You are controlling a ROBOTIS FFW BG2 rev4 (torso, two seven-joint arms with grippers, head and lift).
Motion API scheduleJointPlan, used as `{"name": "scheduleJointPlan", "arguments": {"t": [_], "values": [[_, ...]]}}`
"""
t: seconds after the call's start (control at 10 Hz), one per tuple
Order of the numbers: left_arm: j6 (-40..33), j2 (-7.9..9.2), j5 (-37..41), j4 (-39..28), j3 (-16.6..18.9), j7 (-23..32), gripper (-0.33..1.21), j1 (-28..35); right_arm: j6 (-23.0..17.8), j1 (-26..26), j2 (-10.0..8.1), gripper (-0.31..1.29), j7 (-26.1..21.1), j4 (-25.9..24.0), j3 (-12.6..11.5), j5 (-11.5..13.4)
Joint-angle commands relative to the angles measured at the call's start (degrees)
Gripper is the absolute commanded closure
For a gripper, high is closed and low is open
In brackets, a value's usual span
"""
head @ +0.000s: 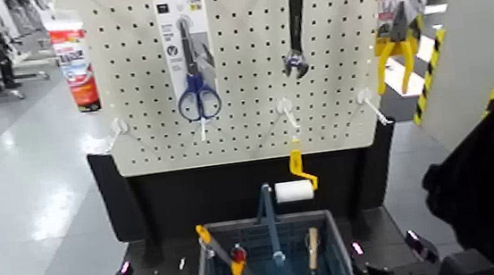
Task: Put the yellow roller into the crate.
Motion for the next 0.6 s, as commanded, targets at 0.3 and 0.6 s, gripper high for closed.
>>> {"name": "scheduleJointPlan", "arguments": {"t": [0.3,0.6], "values": [[0.1,-0.01,0.0,-0.1,0.0,0.0,0.12,0.1,0.2,0.0,0.04,0.14,-0.2,-0.1,-0.1,0.2],[0.2,-0.01,0.1,-0.1,0.0,-0.1,0.12,0.1,1.0,-0.3,0.04,0.14,0.5,-0.3,-0.6,-0.3]]}}
